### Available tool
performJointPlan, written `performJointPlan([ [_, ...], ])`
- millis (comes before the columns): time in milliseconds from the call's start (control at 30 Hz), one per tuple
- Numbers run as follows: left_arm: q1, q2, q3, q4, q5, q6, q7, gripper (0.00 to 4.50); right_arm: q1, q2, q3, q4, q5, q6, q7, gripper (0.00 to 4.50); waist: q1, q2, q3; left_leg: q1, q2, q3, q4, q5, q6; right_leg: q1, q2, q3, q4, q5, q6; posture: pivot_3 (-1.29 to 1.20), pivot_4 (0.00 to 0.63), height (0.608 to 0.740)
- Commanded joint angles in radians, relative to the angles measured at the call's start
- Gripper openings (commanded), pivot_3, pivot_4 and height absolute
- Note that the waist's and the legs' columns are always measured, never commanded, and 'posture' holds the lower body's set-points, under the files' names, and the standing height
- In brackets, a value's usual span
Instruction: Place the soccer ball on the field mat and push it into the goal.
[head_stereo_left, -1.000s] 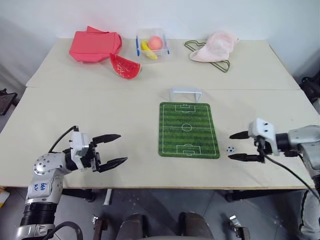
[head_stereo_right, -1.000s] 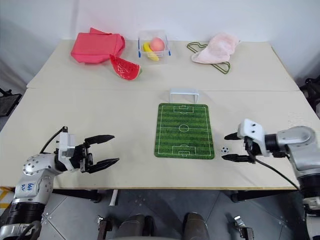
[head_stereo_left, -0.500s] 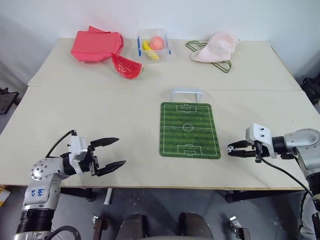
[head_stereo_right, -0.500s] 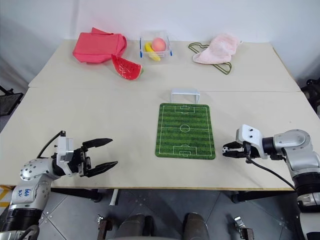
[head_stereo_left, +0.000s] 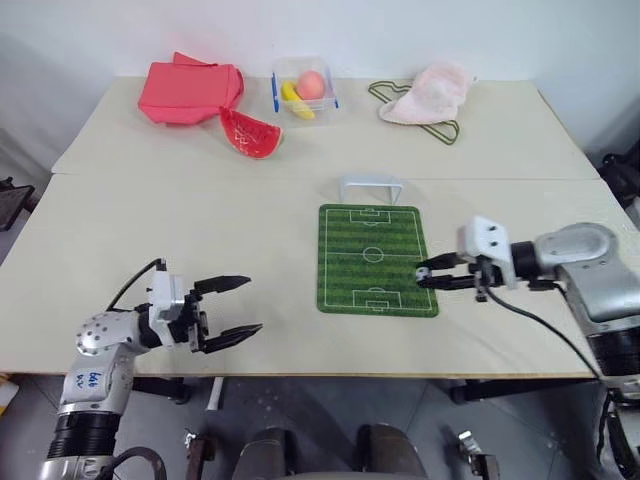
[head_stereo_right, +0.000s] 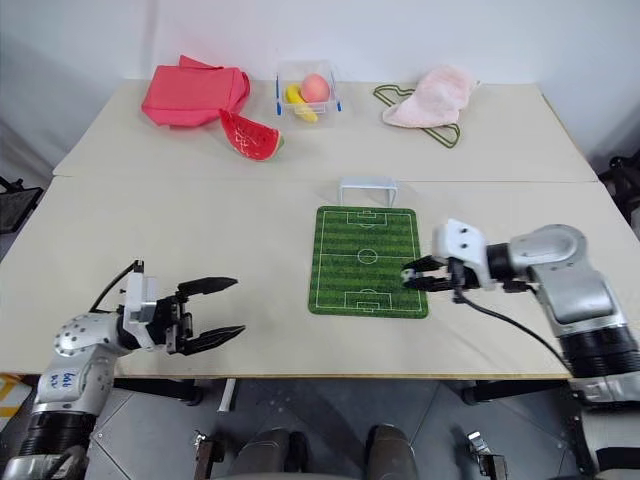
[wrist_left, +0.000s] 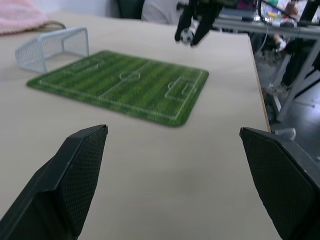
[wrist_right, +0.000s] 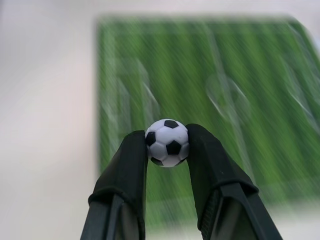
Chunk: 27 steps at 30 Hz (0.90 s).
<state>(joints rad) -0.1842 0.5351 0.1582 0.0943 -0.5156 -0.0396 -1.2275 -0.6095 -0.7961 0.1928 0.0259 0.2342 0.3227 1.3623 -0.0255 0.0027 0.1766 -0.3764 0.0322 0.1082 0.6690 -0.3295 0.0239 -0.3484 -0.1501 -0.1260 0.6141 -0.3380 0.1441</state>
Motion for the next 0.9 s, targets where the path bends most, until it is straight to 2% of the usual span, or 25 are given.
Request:
performJointPlan([
  [33,-0.017,-0.016,0.008,-0.011,0.0,-0.03,0.025,4.5,-0.046,0.064,0.076,-0.053,-0.009,0.057,-0.004,0.84,0.0,0.0,0.0,0.0,0.0,0.0,0.0,0.0,0.0,0.0,0.0,0.0,0.0,0.0,0.0,0.0,0.15,0.74],
  [133,-0.005,-0.026,0.005,-0.019,0.004,-0.042,0.034,4.5,-0.066,0.098,0.12,-0.024,-0.033,0.032,0.007,0.84,0.002,0.0,0.0,-0.001,-0.001,-0.001,0.0,0.0,0.0,-0.002,-0.001,0.0,0.003,0.0,0.0,0.0,0.15,0.74],
  [300,0.066,-0.045,0.005,-0.082,-0.002,-0.042,0.072,4.5,-0.089,0.125,0.137,0.066,-0.069,-0.03,0.004,0.84,0.0,0.0,0.0,-0.013,-0.001,-0.003,0.007,0.0,0.0,-0.013,-0.001,-0.003,0.008,0.0,0.0,0.0,0.15,0.74],
  [533,0.143,-0.041,0.019,-0.136,-0.006,-0.039,0.099,4.5,-0.103,0.115,0.123,0.167,-0.086,-0.102,0.025,0.84,-0.001,-0.001,0.0,-0.014,-0.001,-0.003,0.011,0.0,0.001,-0.011,-0.001,-0.004,0.008,0.0,0.0,0.0,0.15,0.74],
  [900,0.131,-0.026,0.026,-0.136,-0.008,-0.034,0.115,4.5,-0.125,0.146,0.12,0.292,-0.112,-0.167,0.006,0.84,-0.002,-0.001,0.0,-0.014,0.0,-0.003,0.012,0.0,0.001,-0.011,-0.001,-0.004,0.008,0.0,0.0,0.0,0.15,0.74],
])
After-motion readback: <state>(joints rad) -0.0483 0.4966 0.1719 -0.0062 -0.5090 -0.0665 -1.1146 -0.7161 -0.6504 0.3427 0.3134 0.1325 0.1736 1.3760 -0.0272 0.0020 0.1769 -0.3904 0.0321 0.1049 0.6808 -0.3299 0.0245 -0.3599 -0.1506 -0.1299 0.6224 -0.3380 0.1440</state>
